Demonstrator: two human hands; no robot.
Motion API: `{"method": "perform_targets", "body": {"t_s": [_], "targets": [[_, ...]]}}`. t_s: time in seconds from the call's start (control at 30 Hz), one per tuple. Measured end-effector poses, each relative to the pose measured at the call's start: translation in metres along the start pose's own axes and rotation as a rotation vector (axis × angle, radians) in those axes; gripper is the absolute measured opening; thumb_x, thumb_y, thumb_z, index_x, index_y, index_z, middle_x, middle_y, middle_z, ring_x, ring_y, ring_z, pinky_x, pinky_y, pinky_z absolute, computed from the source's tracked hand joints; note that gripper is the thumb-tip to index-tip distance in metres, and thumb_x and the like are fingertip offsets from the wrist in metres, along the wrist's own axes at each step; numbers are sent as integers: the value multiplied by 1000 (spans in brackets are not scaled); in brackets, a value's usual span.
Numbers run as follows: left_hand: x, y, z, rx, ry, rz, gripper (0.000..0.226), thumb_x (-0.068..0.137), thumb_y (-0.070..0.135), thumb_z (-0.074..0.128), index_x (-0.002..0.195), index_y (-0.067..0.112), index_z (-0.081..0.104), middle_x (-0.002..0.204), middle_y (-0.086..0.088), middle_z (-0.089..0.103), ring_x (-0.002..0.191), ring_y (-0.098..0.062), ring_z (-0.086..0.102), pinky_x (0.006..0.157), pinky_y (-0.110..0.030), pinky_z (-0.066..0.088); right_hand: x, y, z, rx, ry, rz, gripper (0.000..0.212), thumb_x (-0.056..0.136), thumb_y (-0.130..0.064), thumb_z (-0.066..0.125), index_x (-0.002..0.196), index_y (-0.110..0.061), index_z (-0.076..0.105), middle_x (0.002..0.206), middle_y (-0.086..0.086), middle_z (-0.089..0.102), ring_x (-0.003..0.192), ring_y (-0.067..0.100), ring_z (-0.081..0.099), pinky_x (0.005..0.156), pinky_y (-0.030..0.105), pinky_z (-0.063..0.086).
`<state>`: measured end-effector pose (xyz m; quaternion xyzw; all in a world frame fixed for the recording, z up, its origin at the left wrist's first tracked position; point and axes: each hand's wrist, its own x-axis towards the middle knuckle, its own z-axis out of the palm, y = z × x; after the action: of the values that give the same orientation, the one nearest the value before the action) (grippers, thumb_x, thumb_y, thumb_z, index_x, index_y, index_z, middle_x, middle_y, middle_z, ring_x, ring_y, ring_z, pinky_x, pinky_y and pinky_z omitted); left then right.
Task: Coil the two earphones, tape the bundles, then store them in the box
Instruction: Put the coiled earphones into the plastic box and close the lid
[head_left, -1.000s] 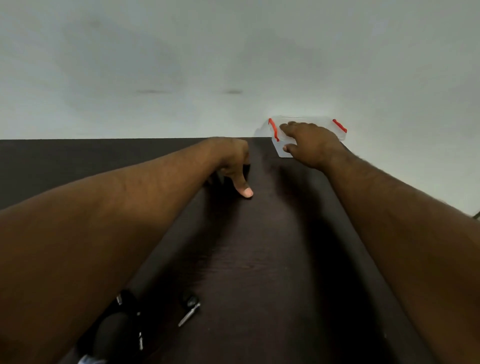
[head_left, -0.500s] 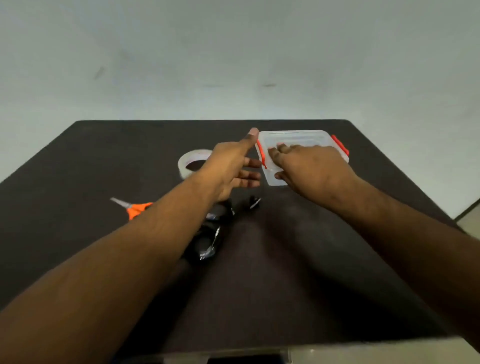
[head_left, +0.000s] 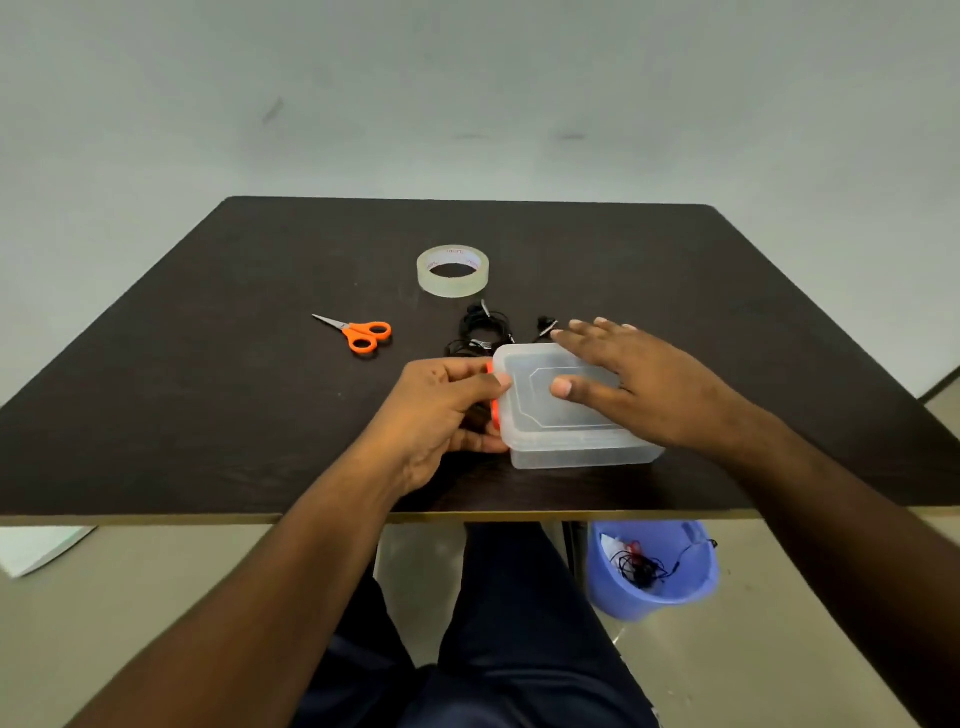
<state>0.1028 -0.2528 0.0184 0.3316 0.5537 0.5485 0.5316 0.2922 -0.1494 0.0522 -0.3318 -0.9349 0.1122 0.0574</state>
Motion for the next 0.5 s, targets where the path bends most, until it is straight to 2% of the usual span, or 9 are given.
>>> {"method": "perform_targets", "body": {"t_s": [0.1, 0.17, 0.27, 0.37, 0.43, 0.5], "targets": [[0, -2, -2, -22, -6, -5, 14, 88, 17, 67, 98, 14, 76, 105, -26, 68, 83, -34, 63, 64, -39, 61, 2, 9, 3, 141, 6, 37, 85, 73, -77, 26, 146, -35, 32, 156, -9, 28, 140, 1, 15, 108, 26, 9], [2, -4, -4, -40, -18, -11, 16, 87, 18, 67, 99, 15, 76, 105, -24, 69, 85, -33, 64, 65, -40, 61, 2, 17, 1, 250, -22, 54, 82, 73, -76, 32, 143, -35, 39, 153, -11, 32, 143, 4, 19, 115, 31, 8], [4, -7, -8, -113, -44, -40, 21, 86, 16, 66, 105, 13, 74, 102, -18, 73, 79, -24, 70, 62, -36, 59, -4, 32, 3, 506, 18, -15, 59, 81, -56, 50, 133, -29, 53, 145, -12, 44, 140, 0, 29, 122, 37, 12], [5, -10, -13, -139, -68, -56, 28, 81, 18, 68, 108, 13, 73, 103, -15, 73, 80, -22, 71, 64, -36, 60, -10, 38, 11, 576, 125, -95, 41, 87, -44, 62, 123, -24, 61, 136, -6, 56, 136, 2, 38, 121, 41, 17], [5, -8, -15, -107, -56, -48, 34, 76, 20, 70, 109, 13, 72, 105, -16, 72, 79, -22, 71, 62, -34, 60, -12, 38, 12, 604, 146, -88, 42, 82, -46, 62, 119, -27, 63, 136, -6, 56, 137, 3, 36, 121, 44, 16], [5, -6, -17, -58, 4, -31, 44, 71, 20, 73, 114, 12, 69, 104, -18, 71, 70, -20, 67, 54, -28, 59, -14, 41, 10, 540, 96, -94, 50, 76, -56, 59, 120, -34, 60, 141, -9, 51, 141, 2, 30, 121, 46, 14]]}}
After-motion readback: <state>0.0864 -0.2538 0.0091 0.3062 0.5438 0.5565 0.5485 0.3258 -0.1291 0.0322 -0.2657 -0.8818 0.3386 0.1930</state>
